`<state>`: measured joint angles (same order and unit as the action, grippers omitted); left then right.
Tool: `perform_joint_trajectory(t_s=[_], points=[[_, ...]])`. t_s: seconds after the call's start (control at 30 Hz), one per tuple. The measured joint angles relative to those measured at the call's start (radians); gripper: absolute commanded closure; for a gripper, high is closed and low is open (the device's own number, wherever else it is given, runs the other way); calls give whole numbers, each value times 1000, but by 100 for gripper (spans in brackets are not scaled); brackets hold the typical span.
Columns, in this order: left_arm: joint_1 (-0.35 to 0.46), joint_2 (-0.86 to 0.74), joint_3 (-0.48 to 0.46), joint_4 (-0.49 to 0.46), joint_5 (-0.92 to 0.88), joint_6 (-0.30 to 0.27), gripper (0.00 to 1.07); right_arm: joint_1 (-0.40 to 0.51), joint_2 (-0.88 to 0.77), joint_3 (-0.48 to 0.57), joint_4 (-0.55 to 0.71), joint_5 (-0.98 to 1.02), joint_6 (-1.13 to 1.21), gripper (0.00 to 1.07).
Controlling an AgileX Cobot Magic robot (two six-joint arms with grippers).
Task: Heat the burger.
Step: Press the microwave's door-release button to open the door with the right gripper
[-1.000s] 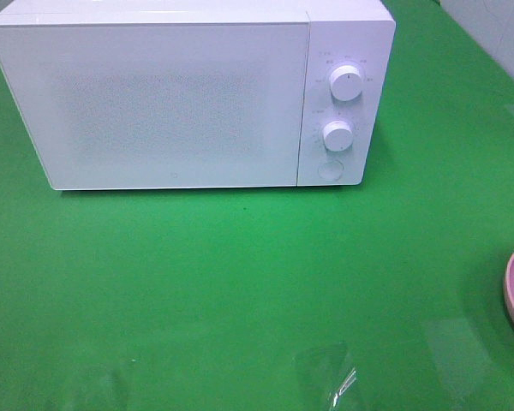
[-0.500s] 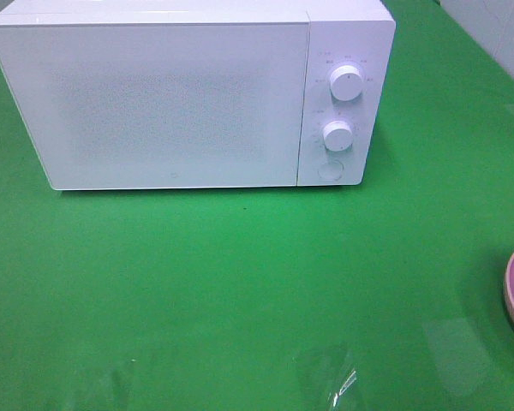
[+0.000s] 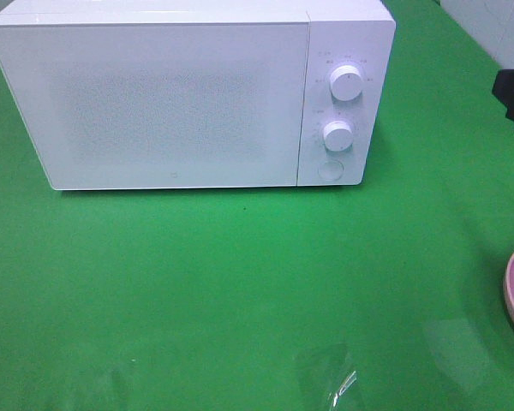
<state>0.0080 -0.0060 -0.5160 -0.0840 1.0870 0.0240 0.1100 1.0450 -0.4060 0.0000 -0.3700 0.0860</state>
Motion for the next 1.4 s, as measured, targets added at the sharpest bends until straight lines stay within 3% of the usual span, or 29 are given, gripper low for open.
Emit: perform_joint_trajectory(t_s=[0.27, 0.37, 0.47, 0.57, 0.63, 0.67, 0.77, 0.97, 1.4], points=[[0, 0, 0, 0, 0, 0, 5, 0, 148, 0, 35, -183, -63, 32], [0, 0, 0, 0, 0, 0, 5, 11, 219, 0, 116, -242, -114, 32], [0, 0, 0, 0, 0, 0, 5, 78, 273, 0, 203, -296, -217, 32], [0, 0, 0, 0, 0, 0, 5, 95, 288, 0, 229, -309, -242, 32], [0, 0, 0, 0, 0, 0, 5, 142, 316, 0, 283, -344, -296, 32], [0, 0, 0, 0, 0, 0, 5, 210, 349, 0, 354, -411, -347, 32], [0, 0, 0, 0, 0, 0, 5, 234, 360, 0, 383, -436, -362, 32], [0, 0, 0, 0, 0, 0, 5, 402, 453, 1, 576, -626, -392, 32], [0, 0, 0, 0, 0, 0, 5, 614, 607, -1, 719, -813, -393, 32]])
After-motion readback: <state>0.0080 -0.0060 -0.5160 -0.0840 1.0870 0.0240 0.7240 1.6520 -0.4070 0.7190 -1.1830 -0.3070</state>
